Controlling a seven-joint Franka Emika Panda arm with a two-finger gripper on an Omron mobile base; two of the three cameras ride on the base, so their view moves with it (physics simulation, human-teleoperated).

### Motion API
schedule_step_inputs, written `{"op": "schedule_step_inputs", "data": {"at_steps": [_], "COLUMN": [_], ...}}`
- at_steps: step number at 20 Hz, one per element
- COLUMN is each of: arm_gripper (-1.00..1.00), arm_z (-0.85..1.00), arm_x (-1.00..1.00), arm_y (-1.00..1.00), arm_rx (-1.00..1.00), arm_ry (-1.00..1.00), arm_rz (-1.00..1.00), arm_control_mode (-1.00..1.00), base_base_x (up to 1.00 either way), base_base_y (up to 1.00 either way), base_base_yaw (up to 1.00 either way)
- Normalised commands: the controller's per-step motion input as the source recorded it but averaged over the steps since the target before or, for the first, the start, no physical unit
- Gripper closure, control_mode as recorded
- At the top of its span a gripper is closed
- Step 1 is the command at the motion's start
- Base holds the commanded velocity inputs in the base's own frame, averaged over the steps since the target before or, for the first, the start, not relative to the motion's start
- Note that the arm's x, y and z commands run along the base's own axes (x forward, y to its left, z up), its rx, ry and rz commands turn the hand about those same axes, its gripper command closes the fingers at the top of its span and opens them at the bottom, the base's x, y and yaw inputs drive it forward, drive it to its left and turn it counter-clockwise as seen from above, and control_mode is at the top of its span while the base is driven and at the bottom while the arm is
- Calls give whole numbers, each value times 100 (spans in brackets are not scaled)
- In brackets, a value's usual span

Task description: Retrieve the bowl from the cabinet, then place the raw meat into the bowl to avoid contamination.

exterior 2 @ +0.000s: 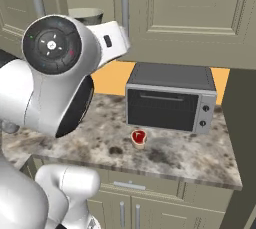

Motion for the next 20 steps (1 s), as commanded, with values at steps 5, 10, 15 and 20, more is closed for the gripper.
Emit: {"op": "schedule_step_inputs", "data": {"at_steps": [5,10,15,20], "arm_gripper": [-100,-100,-100,-100], "arm_z": [-3,-1,-3,-12], "arm_x": [0,0,2,0], "arm_y": [-1,0,0,0], "arm_rx": [-6,-9,-10,-10], "arm_ry": [-20,-22,-25,-30], "arm_rz": [25,25,25,23], "arm_control_mode": [-100,-100,-100,-100], "base_base_x": [0,0,0,0], "base_base_y": [0,0,0,0], "base_base_yaw": [0,0,0,0]}}
